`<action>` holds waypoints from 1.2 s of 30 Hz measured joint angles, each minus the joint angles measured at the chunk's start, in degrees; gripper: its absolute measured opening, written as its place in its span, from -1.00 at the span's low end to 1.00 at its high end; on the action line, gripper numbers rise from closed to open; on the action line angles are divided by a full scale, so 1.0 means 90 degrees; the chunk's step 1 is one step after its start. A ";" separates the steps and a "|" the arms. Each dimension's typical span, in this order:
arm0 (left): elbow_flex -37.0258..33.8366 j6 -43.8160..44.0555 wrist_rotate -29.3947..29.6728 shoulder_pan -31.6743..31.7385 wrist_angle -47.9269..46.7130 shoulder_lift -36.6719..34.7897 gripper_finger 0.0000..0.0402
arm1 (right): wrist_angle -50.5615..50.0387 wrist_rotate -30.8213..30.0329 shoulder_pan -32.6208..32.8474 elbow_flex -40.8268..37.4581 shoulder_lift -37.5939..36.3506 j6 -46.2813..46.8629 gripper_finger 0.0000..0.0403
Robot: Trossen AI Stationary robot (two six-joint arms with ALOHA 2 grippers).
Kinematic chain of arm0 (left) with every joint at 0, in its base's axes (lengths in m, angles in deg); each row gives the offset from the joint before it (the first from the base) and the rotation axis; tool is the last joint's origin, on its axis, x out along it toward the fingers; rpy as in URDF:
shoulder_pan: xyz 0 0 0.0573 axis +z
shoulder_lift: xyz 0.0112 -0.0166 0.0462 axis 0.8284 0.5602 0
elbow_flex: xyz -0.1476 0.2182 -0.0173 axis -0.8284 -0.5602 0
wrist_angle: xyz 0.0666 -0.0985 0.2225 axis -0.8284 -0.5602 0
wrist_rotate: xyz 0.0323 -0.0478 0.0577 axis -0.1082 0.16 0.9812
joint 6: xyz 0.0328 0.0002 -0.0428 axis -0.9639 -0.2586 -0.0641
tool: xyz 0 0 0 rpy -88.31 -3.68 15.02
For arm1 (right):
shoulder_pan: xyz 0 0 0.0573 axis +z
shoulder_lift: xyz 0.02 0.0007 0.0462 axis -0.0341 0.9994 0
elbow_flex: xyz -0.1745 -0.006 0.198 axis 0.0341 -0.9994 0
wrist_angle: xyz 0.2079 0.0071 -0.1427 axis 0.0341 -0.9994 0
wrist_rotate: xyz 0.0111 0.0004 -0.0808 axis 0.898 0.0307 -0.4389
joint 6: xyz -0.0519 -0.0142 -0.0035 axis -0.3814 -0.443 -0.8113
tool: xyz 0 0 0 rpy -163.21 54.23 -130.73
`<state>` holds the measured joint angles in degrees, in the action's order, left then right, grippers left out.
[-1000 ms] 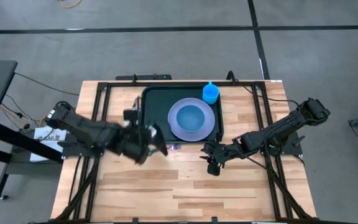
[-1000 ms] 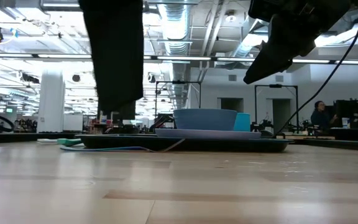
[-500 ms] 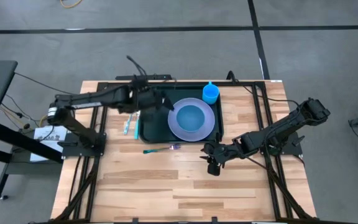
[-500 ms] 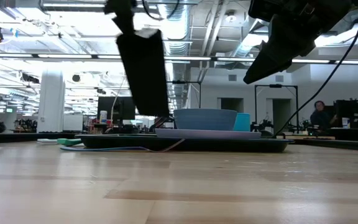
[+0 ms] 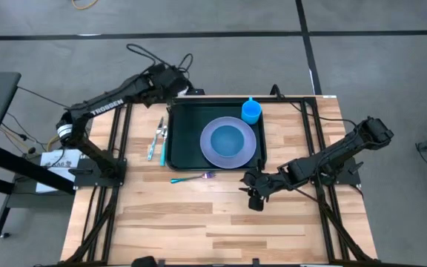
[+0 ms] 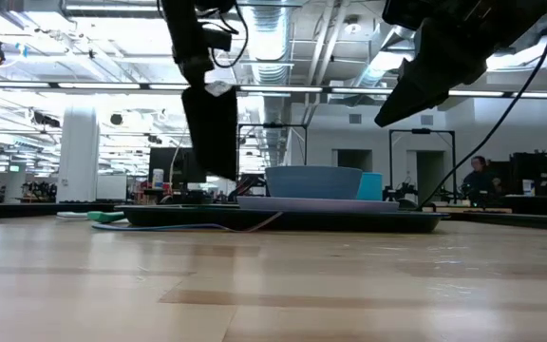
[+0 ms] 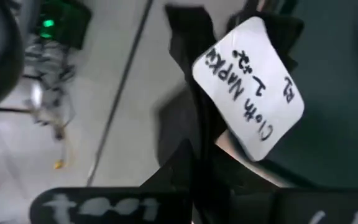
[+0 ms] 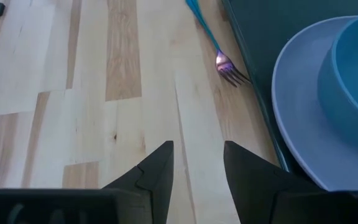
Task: Set up tray
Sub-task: Put the black napkin on the black serving tray to the left of the purple plate
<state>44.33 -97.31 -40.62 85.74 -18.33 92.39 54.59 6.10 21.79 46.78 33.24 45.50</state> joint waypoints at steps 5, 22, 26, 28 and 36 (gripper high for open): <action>-0.0105 0.0139 -0.0364 -0.0107 0.0059 0.0376 -1.00 | -0.0002 -0.0007 0.0071 0.0000 0.0000 0.0002 -0.34; -0.2722 0.1207 -0.1706 -0.0415 0.1357 0.1004 -1.00 | -0.0032 -0.0005 0.0069 0.0002 0.0000 0.0170 -0.36; -0.2776 0.1573 -0.2153 -0.0629 0.1386 0.1004 -1.00 | -0.0040 -0.0005 0.0069 0.0001 0.0000 0.0170 -0.36; -0.2776 0.1751 -0.2443 -0.0751 0.1400 0.1004 -1.00 | -0.0040 -0.0005 0.0069 0.0000 0.0000 0.0170 -0.36; -0.2776 0.2033 -0.3364 -0.1220 0.1377 0.1004 -1.00 | -0.0040 -0.0003 0.0069 0.0001 0.0000 0.0170 -0.36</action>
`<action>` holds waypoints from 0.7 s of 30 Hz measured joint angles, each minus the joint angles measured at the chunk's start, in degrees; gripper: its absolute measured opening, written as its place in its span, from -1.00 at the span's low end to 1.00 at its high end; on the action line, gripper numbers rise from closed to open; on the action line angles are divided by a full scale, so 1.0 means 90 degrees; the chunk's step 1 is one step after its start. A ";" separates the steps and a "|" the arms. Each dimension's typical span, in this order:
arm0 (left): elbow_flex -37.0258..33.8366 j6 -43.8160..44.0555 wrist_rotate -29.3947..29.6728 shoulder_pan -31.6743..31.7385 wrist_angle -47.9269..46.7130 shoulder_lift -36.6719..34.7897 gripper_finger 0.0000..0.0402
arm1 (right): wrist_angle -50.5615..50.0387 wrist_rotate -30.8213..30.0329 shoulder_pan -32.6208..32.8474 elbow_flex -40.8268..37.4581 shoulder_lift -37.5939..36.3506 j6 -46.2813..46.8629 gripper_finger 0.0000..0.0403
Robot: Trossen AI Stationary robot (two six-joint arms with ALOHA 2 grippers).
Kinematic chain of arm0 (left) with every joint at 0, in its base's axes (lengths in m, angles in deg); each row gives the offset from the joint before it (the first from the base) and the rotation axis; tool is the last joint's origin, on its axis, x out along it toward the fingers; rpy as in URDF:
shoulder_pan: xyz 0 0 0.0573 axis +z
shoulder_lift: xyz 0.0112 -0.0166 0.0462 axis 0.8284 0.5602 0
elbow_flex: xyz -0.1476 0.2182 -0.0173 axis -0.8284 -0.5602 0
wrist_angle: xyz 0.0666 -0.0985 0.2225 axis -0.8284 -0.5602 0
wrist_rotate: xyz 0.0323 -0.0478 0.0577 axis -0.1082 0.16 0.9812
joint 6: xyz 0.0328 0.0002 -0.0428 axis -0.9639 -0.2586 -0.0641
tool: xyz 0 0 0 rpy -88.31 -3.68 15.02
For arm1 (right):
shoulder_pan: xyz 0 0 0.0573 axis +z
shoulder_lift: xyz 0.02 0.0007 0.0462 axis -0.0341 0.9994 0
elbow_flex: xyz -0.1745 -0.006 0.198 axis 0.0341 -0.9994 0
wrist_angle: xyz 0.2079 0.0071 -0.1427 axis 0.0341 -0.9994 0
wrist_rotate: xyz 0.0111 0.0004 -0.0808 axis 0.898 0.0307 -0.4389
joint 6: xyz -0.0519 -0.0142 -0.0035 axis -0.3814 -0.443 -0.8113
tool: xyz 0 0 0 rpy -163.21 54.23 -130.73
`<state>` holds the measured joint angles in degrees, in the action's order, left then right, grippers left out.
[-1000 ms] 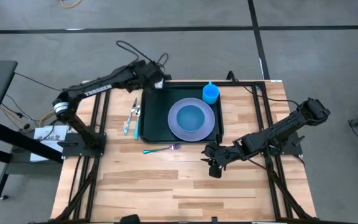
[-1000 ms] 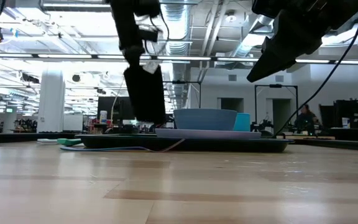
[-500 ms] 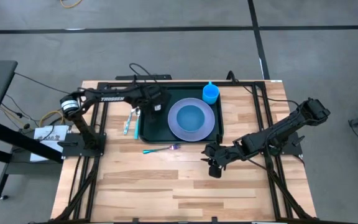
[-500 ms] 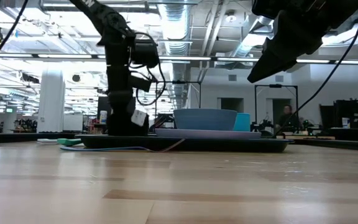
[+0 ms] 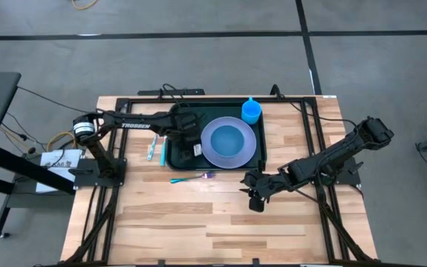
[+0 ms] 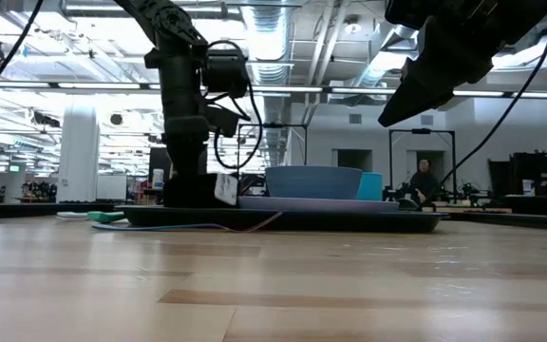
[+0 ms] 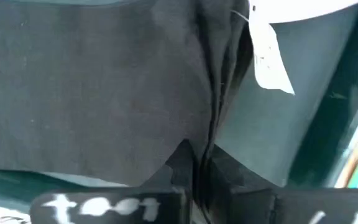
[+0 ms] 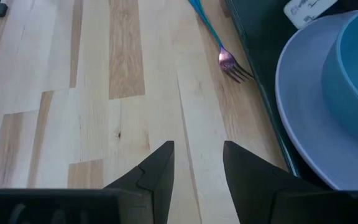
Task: Set up tray
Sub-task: Put the black napkin on the black serving tray to the left of the purple plate
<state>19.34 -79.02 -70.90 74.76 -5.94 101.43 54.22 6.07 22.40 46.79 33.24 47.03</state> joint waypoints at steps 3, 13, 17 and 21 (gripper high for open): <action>0.0000 -0.0029 0.0009 -0.0054 0.0001 -0.0002 -0.98 | 0.0000 0.0001 0.0000 0.0000 0.0000 0.0000 -0.36; 0.0000 -0.0847 0.0014 -0.0056 -0.0261 -0.0007 -0.90 | 0.0000 0.0001 0.0000 0.0002 0.0000 0.0002 -0.36; 0.0000 -0.0997 0.0016 -0.0056 -0.0305 -0.0007 -0.90 | 0.0000 0.0001 0.0000 0.0002 0.0000 0.0002 -0.36; 0.0000 -0.1213 0.0036 -0.0084 -0.0358 -0.0007 -0.86 | 0.0000 0.0001 0.0000 0.0000 0.0000 0.0002 -0.36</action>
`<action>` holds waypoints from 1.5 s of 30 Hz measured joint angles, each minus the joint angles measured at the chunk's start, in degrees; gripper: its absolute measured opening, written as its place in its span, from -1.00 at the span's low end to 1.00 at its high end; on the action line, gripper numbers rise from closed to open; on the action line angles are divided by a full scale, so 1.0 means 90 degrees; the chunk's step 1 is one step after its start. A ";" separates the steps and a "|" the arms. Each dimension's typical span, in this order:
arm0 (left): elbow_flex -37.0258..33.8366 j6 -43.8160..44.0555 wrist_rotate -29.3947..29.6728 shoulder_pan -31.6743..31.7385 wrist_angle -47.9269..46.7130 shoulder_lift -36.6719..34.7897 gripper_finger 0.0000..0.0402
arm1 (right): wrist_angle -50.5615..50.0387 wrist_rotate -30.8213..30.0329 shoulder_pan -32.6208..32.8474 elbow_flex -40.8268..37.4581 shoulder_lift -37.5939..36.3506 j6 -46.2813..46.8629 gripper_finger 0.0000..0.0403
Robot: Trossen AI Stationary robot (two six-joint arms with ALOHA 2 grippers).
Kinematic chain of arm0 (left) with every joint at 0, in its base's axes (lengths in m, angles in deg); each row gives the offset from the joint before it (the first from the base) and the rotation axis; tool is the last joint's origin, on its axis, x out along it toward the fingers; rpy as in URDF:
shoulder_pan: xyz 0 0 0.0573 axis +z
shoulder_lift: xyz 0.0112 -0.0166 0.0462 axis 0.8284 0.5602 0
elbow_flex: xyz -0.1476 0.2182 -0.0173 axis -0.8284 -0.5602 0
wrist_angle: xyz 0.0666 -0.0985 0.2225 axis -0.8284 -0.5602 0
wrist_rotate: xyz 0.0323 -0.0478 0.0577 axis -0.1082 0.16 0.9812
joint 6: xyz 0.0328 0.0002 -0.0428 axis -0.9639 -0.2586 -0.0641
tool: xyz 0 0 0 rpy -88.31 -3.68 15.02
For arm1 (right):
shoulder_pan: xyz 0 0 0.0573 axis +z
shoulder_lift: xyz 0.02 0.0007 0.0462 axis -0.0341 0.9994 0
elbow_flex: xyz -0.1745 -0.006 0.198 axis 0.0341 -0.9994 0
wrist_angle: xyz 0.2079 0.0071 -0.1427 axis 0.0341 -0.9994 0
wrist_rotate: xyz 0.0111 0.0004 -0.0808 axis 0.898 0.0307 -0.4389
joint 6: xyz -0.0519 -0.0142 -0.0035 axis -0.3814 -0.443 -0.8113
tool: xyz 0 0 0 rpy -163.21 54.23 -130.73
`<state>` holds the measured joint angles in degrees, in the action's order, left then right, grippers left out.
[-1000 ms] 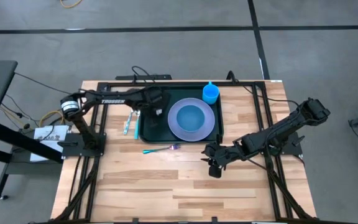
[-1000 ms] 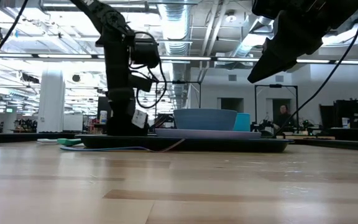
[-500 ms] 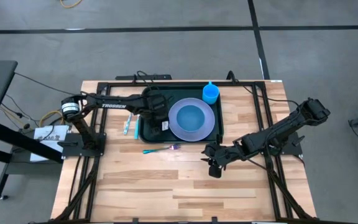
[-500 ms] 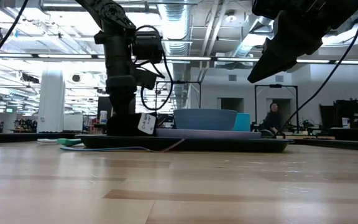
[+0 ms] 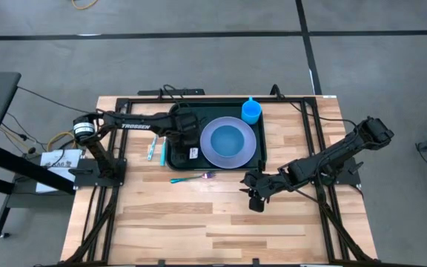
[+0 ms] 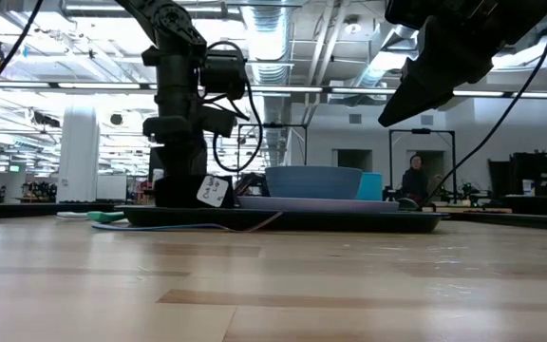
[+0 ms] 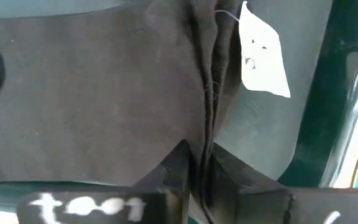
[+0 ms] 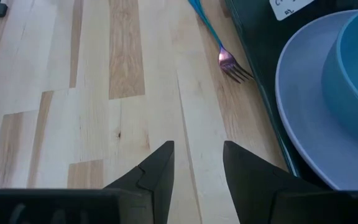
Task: Set up tray
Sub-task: Put the black napkin on the black serving tray to the left of the purple plate, then put the blue fork on the black napkin
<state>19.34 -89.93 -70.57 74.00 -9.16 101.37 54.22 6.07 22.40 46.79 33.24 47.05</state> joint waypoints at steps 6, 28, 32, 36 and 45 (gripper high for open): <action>0.0000 -0.0207 0.0062 -0.0132 -0.0082 0.0000 -0.65 | 0.0000 0.0000 0.0000 0.0001 0.0000 0.0000 -0.36; 0.0003 -0.0435 0.1931 -0.0219 0.0267 -0.0002 -0.23 | -0.0001 -0.0002 0.0000 0.0001 0.0000 0.0000 -0.36; 0.0005 -0.0260 0.1487 0.0086 0.0500 -0.0002 -0.23 | -0.0002 -0.0002 0.0000 -0.0001 0.0000 0.0000 -0.36; 0.0005 -0.0079 0.1315 0.0270 0.0459 -0.0002 -0.23 | -0.0002 -0.0002 0.0000 -0.0001 0.0000 0.0000 -0.36; 0.0005 0.1033 0.1484 0.0261 -0.1107 -0.0012 -0.23 | -0.0002 -0.0017 0.0000 0.0000 0.0000 -0.0001 -0.36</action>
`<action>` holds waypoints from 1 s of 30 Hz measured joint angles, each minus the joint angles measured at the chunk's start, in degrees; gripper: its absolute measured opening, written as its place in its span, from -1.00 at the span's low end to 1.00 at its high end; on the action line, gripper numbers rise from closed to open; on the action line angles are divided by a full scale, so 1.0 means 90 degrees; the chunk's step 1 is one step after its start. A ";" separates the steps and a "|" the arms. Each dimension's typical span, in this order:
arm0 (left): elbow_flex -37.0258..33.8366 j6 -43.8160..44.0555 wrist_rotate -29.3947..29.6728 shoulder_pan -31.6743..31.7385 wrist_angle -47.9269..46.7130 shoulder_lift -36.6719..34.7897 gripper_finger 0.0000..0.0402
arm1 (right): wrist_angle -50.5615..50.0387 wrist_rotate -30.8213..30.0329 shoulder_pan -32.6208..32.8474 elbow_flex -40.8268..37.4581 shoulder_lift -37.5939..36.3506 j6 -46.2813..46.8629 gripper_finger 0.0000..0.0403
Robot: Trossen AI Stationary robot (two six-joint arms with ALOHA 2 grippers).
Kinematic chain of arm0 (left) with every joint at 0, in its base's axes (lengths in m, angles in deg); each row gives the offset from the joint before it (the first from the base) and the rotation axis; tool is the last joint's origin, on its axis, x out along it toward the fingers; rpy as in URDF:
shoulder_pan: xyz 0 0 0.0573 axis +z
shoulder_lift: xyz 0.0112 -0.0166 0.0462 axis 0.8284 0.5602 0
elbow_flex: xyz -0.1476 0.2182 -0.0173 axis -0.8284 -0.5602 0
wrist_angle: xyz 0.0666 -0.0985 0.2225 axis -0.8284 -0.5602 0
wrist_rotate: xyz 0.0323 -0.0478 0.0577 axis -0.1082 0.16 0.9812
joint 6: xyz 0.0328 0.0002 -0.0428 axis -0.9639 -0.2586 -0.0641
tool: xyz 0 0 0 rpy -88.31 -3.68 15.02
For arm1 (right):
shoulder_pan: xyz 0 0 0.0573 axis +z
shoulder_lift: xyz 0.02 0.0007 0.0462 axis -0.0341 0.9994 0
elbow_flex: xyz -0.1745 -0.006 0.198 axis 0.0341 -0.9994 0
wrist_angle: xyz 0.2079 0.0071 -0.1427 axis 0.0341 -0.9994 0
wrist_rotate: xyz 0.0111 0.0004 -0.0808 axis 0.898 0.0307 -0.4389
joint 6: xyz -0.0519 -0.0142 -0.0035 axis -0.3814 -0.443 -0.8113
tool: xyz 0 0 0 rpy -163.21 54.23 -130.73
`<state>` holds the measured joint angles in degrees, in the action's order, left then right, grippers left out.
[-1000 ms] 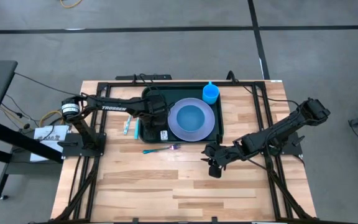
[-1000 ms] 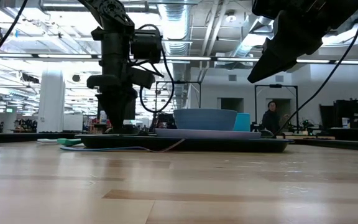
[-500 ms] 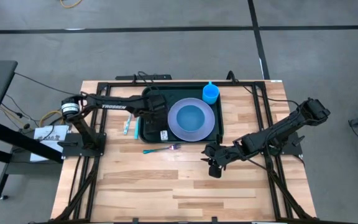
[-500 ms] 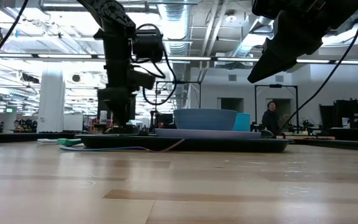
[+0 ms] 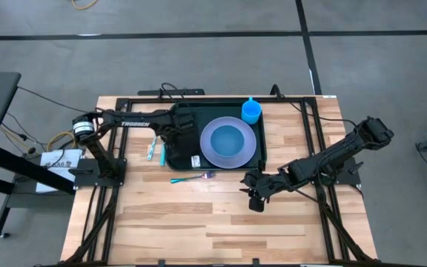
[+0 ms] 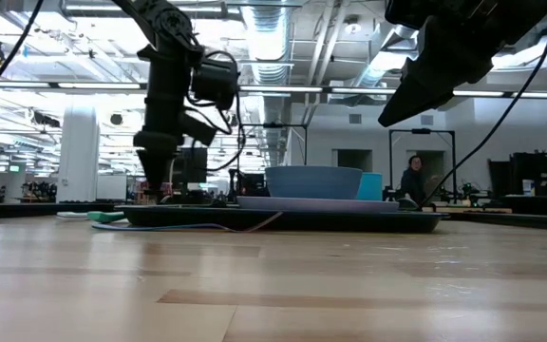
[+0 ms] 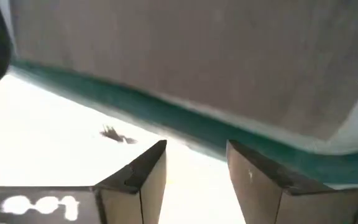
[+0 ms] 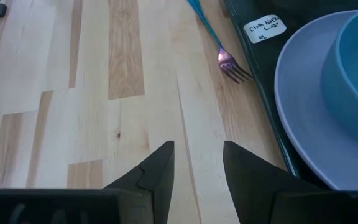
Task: Set up tray
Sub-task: Put the blue fork on the black napkin
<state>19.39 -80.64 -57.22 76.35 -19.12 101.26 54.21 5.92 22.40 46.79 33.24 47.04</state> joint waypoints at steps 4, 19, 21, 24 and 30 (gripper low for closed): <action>0.0000 0.0629 0.0043 -0.0160 -0.0424 -0.0003 -0.23 | 0.0001 -0.0002 0.0000 0.0000 0.0000 0.0000 -0.36; -0.0177 0.1378 0.0077 -0.1067 0.1006 -0.3475 -0.23 | 0.0098 -0.0002 0.0000 -0.0001 0.0000 0.0001 -0.36; -0.0512 0.1396 -0.0048 -0.1161 0.1565 -0.4161 -0.23 | 0.0141 -0.0002 0.0000 0.0001 0.0000 0.0001 -0.36; -0.1155 0.1665 -0.0165 -0.1191 0.1912 -0.5064 -0.23 | 0.0207 -0.0002 0.0000 0.0001 0.0000 0.0001 -0.36; -0.2594 0.2298 -0.0770 -0.1216 0.2799 -0.6187 -0.23 | 0.0319 -0.0003 -0.0003 0.0001 0.0000 0.0001 -0.36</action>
<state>-3.96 -59.96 -64.15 65.41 6.07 45.57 57.08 5.89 22.38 46.80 33.24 47.05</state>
